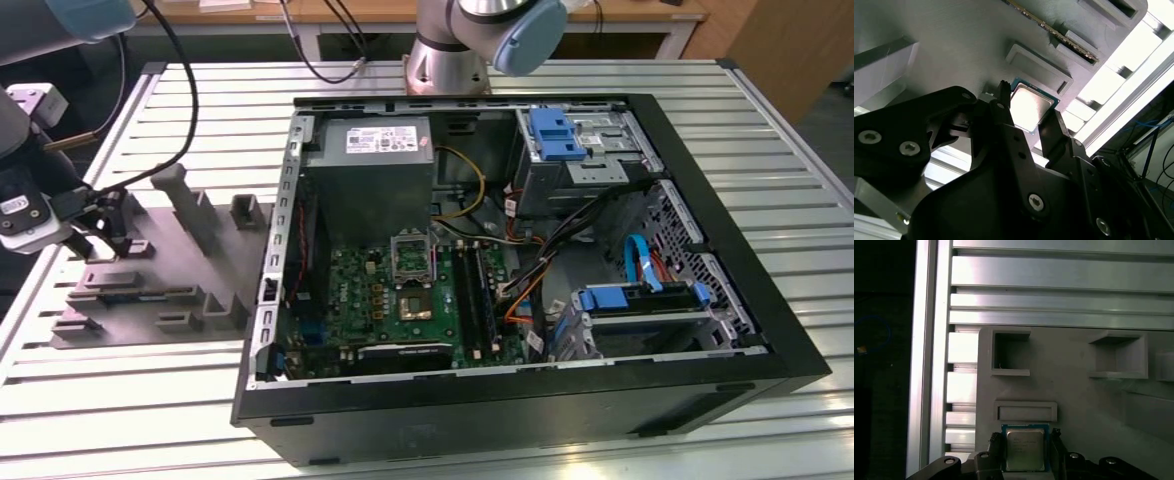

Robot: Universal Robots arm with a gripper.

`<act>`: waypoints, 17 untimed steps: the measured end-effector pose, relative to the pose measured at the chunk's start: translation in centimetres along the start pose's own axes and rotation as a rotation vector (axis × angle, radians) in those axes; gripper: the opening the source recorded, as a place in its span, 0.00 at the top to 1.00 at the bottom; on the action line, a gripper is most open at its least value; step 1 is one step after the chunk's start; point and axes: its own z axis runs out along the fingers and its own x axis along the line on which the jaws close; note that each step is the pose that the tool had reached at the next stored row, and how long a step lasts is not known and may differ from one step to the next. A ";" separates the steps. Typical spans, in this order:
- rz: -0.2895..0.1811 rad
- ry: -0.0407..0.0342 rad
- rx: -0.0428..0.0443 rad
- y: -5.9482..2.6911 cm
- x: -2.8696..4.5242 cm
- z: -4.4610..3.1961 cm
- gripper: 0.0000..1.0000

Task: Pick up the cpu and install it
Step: 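Pick up the cpu and move it towards the insertion slot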

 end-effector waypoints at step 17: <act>0.000 0.0001 0.0000 0.03 -0.07 -0.53 0.53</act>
